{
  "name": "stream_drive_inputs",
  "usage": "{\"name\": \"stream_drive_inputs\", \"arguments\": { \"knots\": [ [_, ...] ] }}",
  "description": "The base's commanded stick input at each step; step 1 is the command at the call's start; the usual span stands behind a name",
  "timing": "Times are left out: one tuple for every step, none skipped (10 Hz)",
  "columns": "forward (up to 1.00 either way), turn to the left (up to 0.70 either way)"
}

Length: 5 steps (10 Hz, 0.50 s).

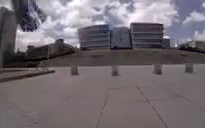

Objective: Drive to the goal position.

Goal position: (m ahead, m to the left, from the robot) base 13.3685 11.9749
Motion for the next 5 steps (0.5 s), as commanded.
{"name": "stream_drive_inputs", "arguments": {
  "knots": [
    [0.70, 0.00],
    [0.70, 0.00],
    [0.70, 0.00],
    [0.70, 0.00],
    [0.70, 0.00]
  ]
}}
